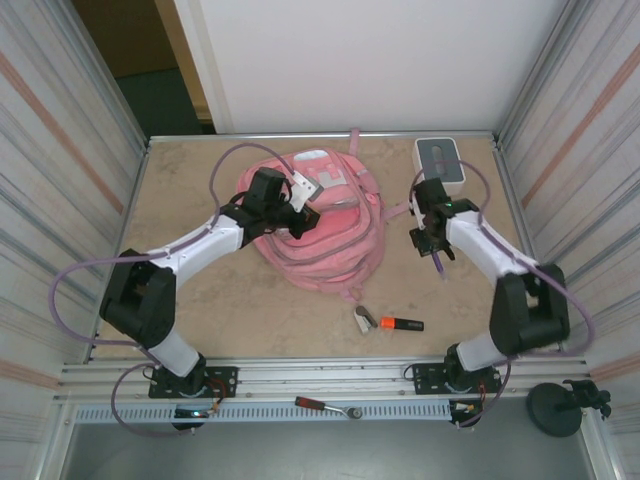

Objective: Pack the student bag

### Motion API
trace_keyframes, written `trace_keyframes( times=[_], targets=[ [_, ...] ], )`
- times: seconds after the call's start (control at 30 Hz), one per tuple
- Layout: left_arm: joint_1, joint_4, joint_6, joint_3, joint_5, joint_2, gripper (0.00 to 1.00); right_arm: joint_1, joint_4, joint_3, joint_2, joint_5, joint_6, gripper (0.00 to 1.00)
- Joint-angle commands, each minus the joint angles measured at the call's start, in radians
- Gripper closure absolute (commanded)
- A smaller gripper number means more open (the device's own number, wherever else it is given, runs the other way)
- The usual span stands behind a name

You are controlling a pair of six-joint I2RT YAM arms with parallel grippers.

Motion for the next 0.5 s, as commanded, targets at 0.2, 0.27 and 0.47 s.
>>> trace_keyframes(
  times=[0.2,0.27,0.47],
  targets=[
    [0.024,-0.043,-0.087,0.116,-0.056,-0.068,1.0,0.049,0.431,-0.098,-0.387,-0.545,0.411,0.92],
    [0.025,-0.068,-0.101,0.157,-0.054,-0.065,1.0,0.082,0.584,-0.129,-0.389,-0.563,0.54,0.91],
    [0.025,-0.115,-0.124,0.262,-0.038,-0.038,1.0,0.213,0.929,-0.156,-0.265,-0.469,0.896,0.91]
  ],
)
